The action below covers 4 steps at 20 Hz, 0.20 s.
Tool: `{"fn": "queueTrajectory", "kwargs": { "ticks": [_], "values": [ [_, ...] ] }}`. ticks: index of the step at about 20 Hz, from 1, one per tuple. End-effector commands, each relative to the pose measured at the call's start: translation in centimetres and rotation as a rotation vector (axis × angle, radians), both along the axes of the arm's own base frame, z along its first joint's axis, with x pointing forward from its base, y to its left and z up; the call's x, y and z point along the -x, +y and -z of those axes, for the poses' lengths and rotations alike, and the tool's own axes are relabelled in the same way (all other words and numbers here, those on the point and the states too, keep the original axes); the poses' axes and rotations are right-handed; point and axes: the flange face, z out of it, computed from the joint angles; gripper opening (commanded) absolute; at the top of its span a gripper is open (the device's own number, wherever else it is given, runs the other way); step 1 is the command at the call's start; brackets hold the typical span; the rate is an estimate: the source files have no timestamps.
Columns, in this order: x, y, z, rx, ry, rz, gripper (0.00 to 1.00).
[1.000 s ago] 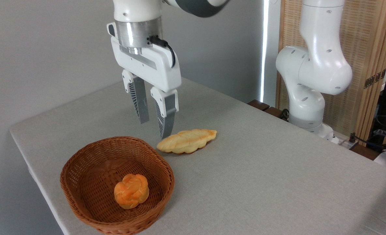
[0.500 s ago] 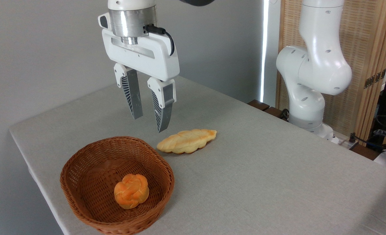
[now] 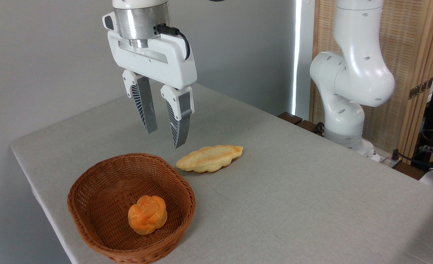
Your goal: Put bread into the basket
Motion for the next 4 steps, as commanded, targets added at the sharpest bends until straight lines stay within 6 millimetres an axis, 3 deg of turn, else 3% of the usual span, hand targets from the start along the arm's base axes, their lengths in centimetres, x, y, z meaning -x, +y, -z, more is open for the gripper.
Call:
{"fn": "queueTrajectory", "kwargs": {
  "ticks": [1, 4],
  "values": [
    [0.02, 0.2, -0.59, -0.021, 0.013, 0.008, 1.0],
    [0.02, 0.27, -0.59, -0.022, 0.013, 0.057, 1.0]
  ]
}}
